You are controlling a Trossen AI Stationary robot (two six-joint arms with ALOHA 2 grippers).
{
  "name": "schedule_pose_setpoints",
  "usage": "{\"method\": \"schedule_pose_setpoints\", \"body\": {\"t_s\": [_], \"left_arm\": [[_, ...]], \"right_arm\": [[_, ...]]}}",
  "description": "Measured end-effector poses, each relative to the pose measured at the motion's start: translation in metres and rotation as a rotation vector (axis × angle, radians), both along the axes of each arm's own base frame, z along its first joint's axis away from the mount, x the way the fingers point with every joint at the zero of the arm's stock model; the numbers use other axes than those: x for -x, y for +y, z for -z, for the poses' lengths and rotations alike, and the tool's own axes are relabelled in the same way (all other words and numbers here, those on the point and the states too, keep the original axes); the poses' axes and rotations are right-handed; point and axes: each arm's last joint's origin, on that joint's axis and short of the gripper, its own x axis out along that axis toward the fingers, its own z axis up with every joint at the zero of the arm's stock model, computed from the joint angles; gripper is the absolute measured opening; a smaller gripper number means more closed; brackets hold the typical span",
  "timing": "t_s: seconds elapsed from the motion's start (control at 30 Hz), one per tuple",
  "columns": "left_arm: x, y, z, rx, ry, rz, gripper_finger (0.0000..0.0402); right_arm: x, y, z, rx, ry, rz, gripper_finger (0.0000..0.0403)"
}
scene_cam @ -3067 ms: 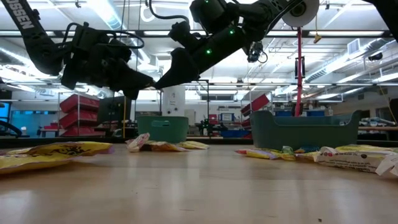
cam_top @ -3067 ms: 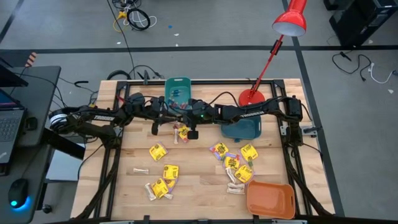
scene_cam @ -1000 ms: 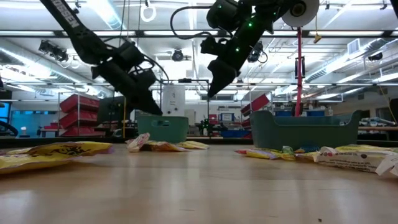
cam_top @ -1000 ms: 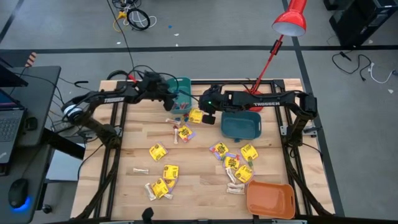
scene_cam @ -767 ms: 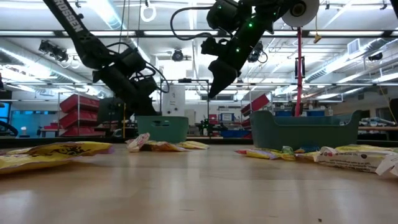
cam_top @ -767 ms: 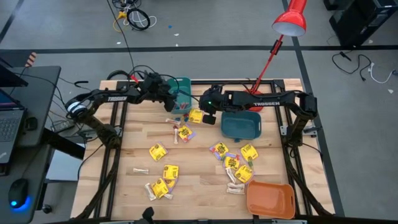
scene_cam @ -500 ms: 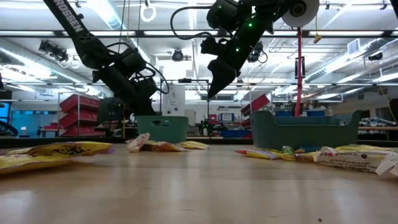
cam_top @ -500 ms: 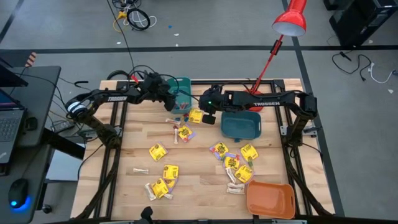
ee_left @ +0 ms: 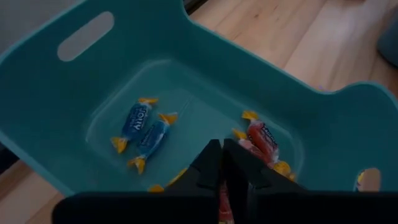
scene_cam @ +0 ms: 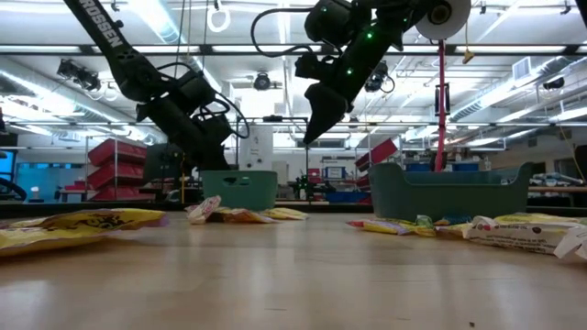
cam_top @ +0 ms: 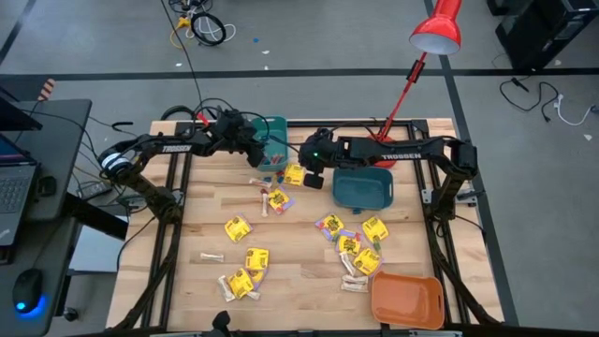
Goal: Sort candy
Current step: Put the violet candy into the green bin, then put the blue candy into the green bin
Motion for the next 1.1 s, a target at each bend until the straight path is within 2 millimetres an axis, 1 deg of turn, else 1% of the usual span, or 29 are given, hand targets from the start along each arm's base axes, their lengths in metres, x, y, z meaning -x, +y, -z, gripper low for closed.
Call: {"method": "schedule_pose_setpoints", "body": {"t_s": [0.2,0.37,0.53,0.73,0.93,1.1], "left_arm": [[0.000,0.000,0.000,-0.003,-0.004,0.000,0.0064],[0.000,0.000,0.000,-0.004,-0.004,0.000,0.0079],[-0.001,0.000,-0.001,-0.005,-0.012,0.001,0.0081],[-0.004,0.001,-0.005,0.012,-0.095,0.045,0.0081],[-0.004,0.001,-0.007,0.018,-0.109,0.050,0.0081],[-0.003,-0.002,-0.021,0.002,-0.165,0.065,0.0081]], "right_arm": [[0.000,0.000,0.000,0.000,-0.001,0.000,0.0105],[-0.001,0.000,0.000,0.001,-0.006,0.000,0.0105],[0.000,0.000,0.000,0.001,-0.006,0.000,0.0105],[-0.001,0.000,0.000,0.002,-0.007,0.000,0.0105],[-0.001,0.000,-0.001,0.003,-0.013,-0.002,0.0105],[-0.006,0.002,-0.003,-0.049,-0.076,-0.071,0.0105]]}}
